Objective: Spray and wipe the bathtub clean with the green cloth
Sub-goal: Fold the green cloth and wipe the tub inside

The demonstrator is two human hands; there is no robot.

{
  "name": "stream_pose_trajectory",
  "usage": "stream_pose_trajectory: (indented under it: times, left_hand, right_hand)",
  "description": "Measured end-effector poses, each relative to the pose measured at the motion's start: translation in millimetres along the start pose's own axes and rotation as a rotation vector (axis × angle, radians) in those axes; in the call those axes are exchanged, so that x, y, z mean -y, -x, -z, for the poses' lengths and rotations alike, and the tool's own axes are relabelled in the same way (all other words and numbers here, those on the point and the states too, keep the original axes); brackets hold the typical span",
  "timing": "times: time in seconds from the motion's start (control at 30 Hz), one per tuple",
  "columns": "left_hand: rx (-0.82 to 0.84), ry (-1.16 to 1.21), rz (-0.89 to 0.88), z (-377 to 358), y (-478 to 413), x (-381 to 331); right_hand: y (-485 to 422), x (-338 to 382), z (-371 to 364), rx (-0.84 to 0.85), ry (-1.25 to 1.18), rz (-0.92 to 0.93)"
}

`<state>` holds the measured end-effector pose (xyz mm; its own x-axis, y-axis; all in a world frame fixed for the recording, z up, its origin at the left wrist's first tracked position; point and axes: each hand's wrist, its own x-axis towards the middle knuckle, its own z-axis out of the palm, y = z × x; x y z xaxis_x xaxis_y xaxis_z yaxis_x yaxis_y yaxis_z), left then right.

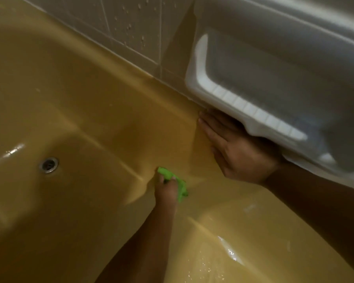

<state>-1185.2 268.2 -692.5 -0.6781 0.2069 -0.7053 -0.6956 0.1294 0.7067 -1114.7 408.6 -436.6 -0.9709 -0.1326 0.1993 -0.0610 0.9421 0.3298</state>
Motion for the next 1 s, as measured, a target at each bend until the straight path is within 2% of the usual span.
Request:
stream_pose_trajectory:
  times: [0.07,0.17,0.27,0.4,0.47,0.57,0.87,1.0]
  left_hand:
    - [0.006,0.199,-0.029,-12,33,-28]
    - [0.103,0.351,-0.196,-30,95,-72]
    - [0.207,0.293,-0.427,-41,137,-110]
    - [0.154,0.032,-0.579,-44,157,-114]
    - [0.079,-0.117,-0.563,-43,151,-93]
    - [0.011,-0.199,-0.463,-41,133,-60]
    - [0.035,-0.362,-0.158,-24,66,23]
    - [-0.057,-0.251,-0.100,-30,64,25]
  right_hand:
    - [7,1,3,0.009,-0.036,-0.016]
    - [34,-6,14,0.004,-0.025,-0.010]
    - [60,-14,20,0.028,-0.083,-0.028]
    - [61,-14,19,0.066,-0.099,-0.035]
    - [58,-13,20,0.086,-0.071,-0.016]
    - [56,-12,22,0.090,0.010,0.022]
    - [59,-10,17,0.085,0.069,0.043]
    - [61,-13,12,0.099,0.046,0.037]
